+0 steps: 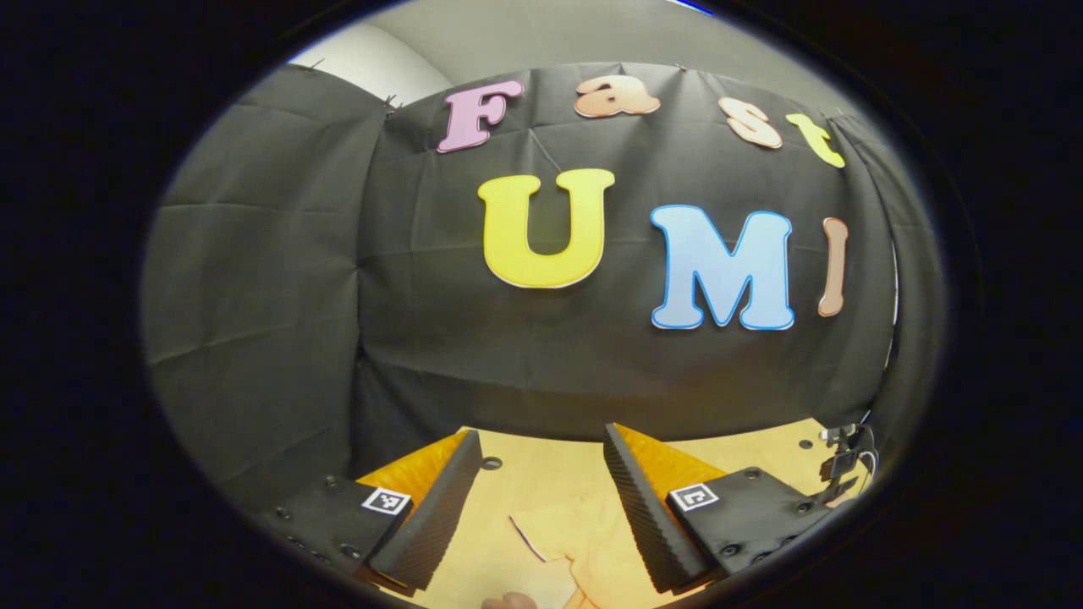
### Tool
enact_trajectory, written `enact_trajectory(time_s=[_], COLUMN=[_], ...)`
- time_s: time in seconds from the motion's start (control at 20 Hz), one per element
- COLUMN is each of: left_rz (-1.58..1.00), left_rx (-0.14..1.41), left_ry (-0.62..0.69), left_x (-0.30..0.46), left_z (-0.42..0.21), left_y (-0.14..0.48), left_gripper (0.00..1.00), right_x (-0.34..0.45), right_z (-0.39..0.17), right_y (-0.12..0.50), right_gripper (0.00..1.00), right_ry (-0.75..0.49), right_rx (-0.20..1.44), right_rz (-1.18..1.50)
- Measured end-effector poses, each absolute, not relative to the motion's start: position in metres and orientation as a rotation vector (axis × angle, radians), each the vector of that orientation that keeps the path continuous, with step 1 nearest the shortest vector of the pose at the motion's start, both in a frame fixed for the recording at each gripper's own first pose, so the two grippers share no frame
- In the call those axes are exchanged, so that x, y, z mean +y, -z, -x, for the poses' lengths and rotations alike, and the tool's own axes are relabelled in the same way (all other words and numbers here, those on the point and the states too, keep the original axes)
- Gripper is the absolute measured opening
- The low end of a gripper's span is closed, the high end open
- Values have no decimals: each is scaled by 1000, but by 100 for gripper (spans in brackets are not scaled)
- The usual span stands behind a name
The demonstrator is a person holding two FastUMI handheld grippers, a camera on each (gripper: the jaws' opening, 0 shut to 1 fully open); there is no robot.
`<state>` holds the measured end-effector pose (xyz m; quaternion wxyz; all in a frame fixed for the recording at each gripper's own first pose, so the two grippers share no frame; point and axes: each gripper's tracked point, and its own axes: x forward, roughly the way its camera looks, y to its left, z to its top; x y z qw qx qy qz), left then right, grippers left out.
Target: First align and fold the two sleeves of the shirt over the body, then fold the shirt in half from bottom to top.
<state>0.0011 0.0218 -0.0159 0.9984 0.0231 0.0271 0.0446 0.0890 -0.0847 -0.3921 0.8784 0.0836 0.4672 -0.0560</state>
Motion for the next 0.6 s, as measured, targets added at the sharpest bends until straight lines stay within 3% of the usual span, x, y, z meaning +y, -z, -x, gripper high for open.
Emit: enact_trajectory(time_s=[0.05,0.1,0.15,0.25,0.3,0.6], left_rz=[-45,-45,-46,-47,-46,-46], left_rx=[57,59,62,74,79,98], left_ry=[-88,-87,-87,-87,-87,-89], left_x=[21,20,20,20,19,19], left_z=[-1,-1,-1,-1,-1,-2], left_y=[17,18,21,27,29,35], left_gripper=[94,94,94,94,94,94], right_x=[-88,-87,-87,-88,-85,-76], right_z=[-90,-89,-91,-91,-92,-99], right_y=[393,390,390,393,390,378], right_gripper=[77,51,38,37,6,0], right_ry=[104,101,98,98,112,78], right_rx=[984,997,1002,1013,1004,948], right_rz=[-170,-193,-217,-247,-275,-211])
